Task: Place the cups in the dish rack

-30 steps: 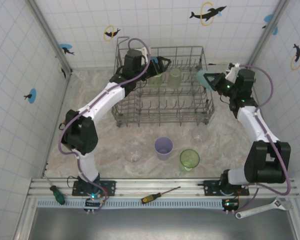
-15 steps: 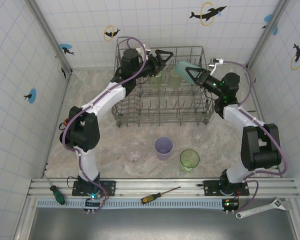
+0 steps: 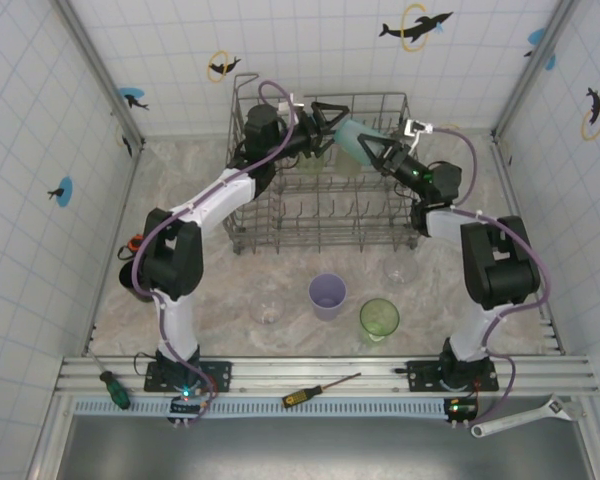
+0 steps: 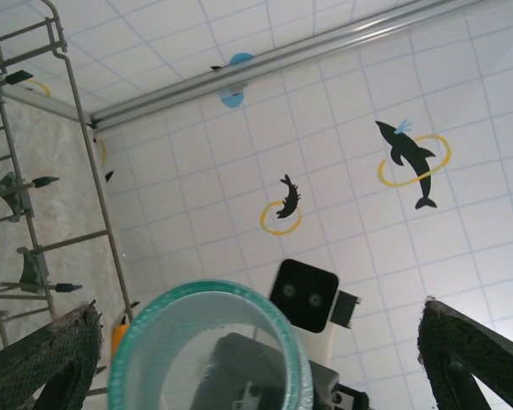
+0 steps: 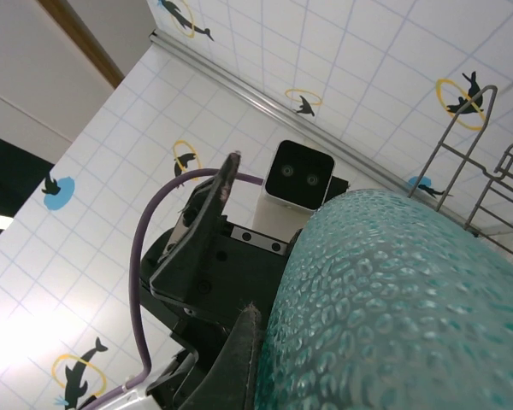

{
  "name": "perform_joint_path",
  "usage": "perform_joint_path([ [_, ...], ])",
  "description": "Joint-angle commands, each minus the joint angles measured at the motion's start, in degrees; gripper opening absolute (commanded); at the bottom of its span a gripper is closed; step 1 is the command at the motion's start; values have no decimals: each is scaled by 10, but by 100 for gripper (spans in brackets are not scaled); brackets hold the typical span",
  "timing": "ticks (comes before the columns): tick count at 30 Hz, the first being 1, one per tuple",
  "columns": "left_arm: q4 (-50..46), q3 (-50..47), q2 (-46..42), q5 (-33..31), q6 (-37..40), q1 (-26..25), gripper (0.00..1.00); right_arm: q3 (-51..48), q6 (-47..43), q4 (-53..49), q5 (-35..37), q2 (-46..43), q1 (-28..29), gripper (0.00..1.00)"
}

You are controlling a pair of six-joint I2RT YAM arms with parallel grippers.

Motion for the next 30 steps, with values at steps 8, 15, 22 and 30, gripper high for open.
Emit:
perform_joint_path([
  [8,38,-13,10,21,-16,-5,98,59,58,111,13,44,19,0],
  [15,52,-11,14,13,-20,-9,66,59,18,67,1,32,24,0],
  [22,62,7,29,15,-28,-17,13,61,-33,-28,-14,2,23,29],
  [30,50,60,57,-21,-1,-18,0,35,-94,-152,-39,-79,-2,67],
])
